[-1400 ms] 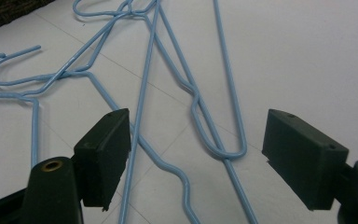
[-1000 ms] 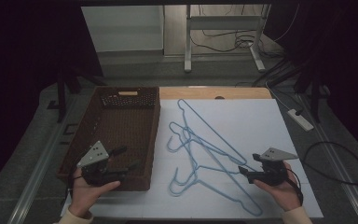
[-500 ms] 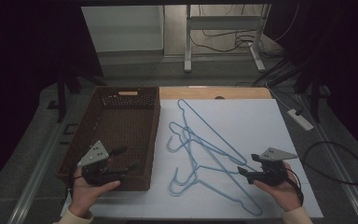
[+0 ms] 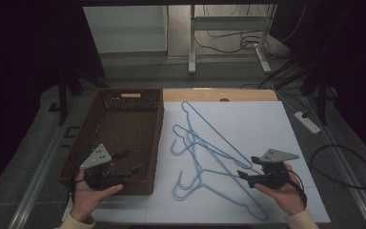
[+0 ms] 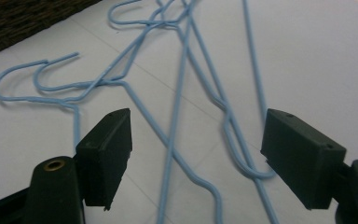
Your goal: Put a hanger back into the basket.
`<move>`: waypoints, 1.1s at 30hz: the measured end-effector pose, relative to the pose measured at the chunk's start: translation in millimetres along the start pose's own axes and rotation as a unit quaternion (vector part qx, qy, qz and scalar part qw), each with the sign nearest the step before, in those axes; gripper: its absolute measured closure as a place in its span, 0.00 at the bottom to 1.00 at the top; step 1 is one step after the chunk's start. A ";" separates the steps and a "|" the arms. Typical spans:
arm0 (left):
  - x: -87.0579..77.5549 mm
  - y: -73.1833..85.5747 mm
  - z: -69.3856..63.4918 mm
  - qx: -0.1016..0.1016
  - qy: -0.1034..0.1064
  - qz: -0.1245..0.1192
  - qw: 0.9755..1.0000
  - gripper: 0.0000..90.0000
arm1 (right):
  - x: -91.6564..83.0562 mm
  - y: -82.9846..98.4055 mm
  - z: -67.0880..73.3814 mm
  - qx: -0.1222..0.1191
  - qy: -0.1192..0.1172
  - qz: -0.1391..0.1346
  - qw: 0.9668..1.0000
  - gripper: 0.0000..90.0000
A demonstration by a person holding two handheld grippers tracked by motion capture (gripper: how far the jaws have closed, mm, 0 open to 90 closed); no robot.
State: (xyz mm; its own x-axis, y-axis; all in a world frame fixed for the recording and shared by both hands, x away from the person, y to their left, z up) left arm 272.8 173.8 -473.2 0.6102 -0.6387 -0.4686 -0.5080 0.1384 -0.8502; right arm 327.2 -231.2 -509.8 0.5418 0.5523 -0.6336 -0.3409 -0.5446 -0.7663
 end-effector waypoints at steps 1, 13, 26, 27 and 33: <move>0.0 0.0 0.0 0.000 0.000 0.000 1.000 0.34 | 1.6 -2.5 2.8 -0.005 -0.006 0.004 1.000 0.28; 1.0 0.6 0.2 -0.003 -0.001 0.004 1.000 0.34 | 36.8 -18.5 51.2 -0.074 -0.079 0.096 0.989 0.30; 0.3 0.1 -0.3 -0.002 -0.001 0.003 1.000 0.34 | 67.8 -22.3 77.4 -0.112 -0.117 0.188 0.969 0.44; 0.2 0.1 -0.3 -0.002 -0.001 0.003 1.000 0.34 | 70.1 -22.4 79.3 -0.115 -0.119 0.196 0.967 0.45; -0.3 -0.3 -0.2 -0.002 -0.001 0.002 1.000 0.34 | 80.4 -22.5 86.9 -0.125 -0.128 0.229 0.957 0.55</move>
Point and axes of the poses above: each handheld gripper's, and its own axes: x roughly forward along the jaws, y roughly out of its underside, z roughly to its left, the point moved 7 cm from there along x, roughly forward along the jaws, and after that the axes turned 8 degrees about -x, right-handed, at the moved point
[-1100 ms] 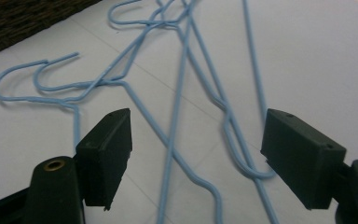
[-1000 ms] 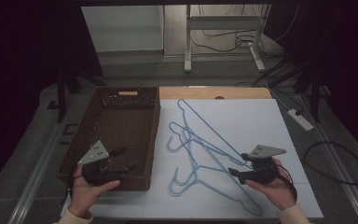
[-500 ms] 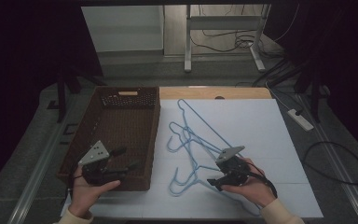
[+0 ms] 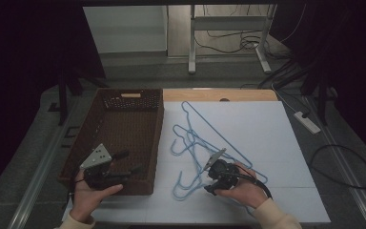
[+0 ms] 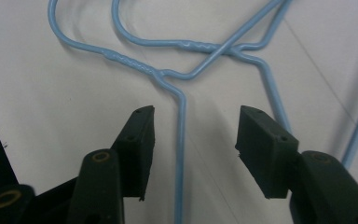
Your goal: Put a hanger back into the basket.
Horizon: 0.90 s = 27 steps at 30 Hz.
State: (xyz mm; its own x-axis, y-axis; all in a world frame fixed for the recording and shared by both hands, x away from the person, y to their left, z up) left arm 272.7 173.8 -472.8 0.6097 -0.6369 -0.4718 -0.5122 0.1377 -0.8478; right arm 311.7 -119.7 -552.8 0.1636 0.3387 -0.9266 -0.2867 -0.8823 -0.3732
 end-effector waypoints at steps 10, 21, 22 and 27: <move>-0.6 -0.4 0.1 0.001 0.000 -0.001 1.000 0.34 | 15.1 -2.7 5.4 -0.021 0.003 0.056 0.998 0.72; -1.4 -0.9 -0.6 0.000 0.000 -0.003 1.000 0.34 | 15.7 -4.8 4.6 0.003 -0.003 0.071 0.997 0.98; -1.5 -1.0 -0.6 0.000 0.000 -0.003 1.000 0.34 | 15.7 -4.8 4.6 0.003 -0.003 0.071 0.997 0.98; -2.5 -1.8 -0.4 0.002 0.000 -0.006 1.000 0.34 | -1.3 -1.4 -2.5 0.016 0.000 0.037 0.999 0.98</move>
Point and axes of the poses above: each handheld gripper's, and its own axes: x roughly forward along the jaws, y roughly out of its underside, z roughly to its left, the point moved 7 cm from there along x, roughly forward along the jaws, and after that the axes turned 8 degrees about -x, right-handed, at the moved point
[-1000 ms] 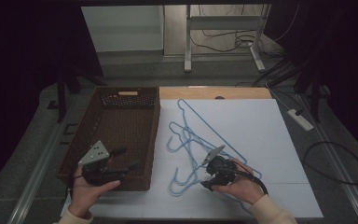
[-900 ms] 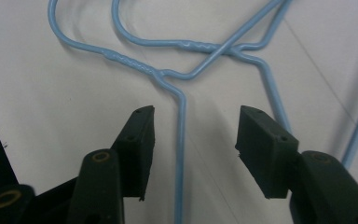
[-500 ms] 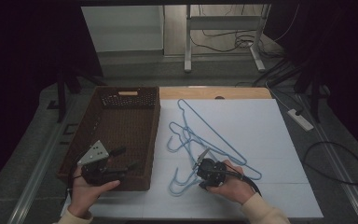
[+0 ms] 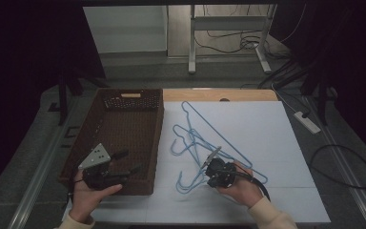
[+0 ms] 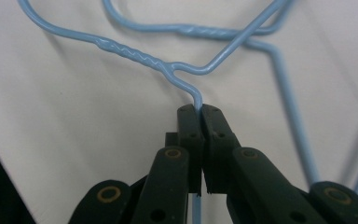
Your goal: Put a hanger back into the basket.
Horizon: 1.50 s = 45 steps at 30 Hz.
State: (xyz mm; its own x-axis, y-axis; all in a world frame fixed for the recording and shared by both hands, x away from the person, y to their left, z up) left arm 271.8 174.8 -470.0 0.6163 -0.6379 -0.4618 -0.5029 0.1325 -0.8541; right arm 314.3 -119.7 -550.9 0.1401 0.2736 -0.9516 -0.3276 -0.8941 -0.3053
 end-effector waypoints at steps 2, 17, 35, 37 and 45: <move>-0.2 -0.5 -0.3 0.000 0.000 -0.002 1.000 0.34 | -7.0 1.1 -2.9 0.008 -0.001 -0.017 1.000 0.98; 3.2 -6.5 -7.9 0.011 0.005 -0.006 1.000 0.34 | -82.2 11.6 -22.5 0.042 -0.033 -0.158 0.986 0.98; 47.0 -37.5 -46.7 0.061 0.050 0.026 0.996 0.34 | -112.3 18.8 -18.4 0.040 -0.115 -0.215 0.969 0.98; 54.4 -41.5 -52.3 0.070 0.057 0.030 0.995 0.34 | -114.8 20.7 -17.4 0.037 -0.126 -0.220 0.967 0.98; 85.3 -54.3 -74.2 0.097 0.080 0.053 0.991 0.34 | -120.2 28.0 -17.8 0.037 -0.139 -0.225 0.964 0.98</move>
Point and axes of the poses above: each handheld gripper's, and its own axes: x roughly forward along the jaws, y roughly out of its underside, z roughly to its left, the point moved 7 cm from there along x, roughly forward along the jaws, and after that the axes turned 8 degrees about -x, right-handed, at the moved point
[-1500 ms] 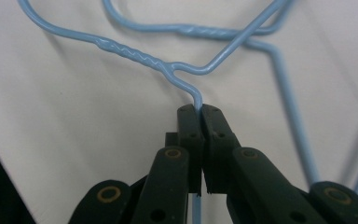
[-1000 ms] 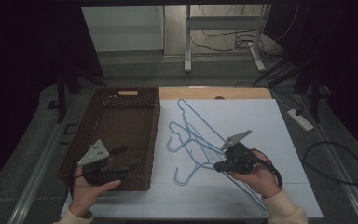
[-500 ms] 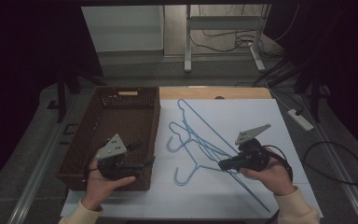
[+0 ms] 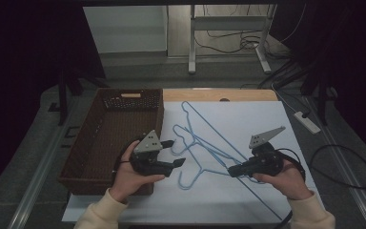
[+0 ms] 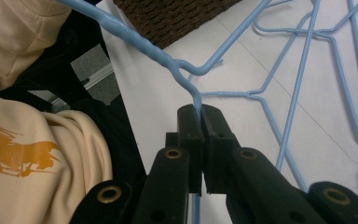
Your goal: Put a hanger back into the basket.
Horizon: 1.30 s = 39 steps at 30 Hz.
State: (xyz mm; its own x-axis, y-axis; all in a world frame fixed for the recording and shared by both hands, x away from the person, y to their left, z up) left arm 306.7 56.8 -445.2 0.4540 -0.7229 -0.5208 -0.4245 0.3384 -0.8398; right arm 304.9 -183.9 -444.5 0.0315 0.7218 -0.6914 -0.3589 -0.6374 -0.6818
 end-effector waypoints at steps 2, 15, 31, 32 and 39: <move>7.7 -3.1 -1.3 0.004 0.003 0.011 1.000 0.34 | -1.1 0.0 0.8 -0.002 -0.005 0.000 1.000 0.98; 52.2 -17.0 -10.0 0.058 0.018 0.067 0.996 0.37 | -3.6 0.0 9.7 -0.018 -0.040 0.004 0.999 0.98; 68.0 -4.6 -27.6 0.172 0.046 0.139 0.974 0.73 | -6.0 3.7 14.4 -0.043 -0.073 0.010 0.996 0.98; 67.4 -3.7 -28.6 0.181 0.046 0.145 0.972 0.76 | -7.3 3.8 13.0 -0.041 -0.071 0.008 0.997 0.98; 58.1 -1.9 -37.0 0.191 0.059 0.156 0.967 0.93 | -17.1 5.2 -6.2 -0.030 -0.010 -0.010 0.999 0.98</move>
State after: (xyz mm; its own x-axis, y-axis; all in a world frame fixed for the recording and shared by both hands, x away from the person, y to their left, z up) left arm 304.9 -8.0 -468.2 0.2477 -0.6055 -0.7563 -0.1964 0.7331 -0.6512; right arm 308.2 -201.3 -437.6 0.0197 0.7392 -0.6732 -0.3020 -0.6375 -0.7088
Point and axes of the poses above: each handheld gripper's, and its own axes: x roughly forward along the jaws, y roughly out of its underside, z roughly to its left, the point moved 7 cm from there along x, roughly forward along the jaws, and after that the axes turned 8 degrees about -x, right-handed, at the moved point
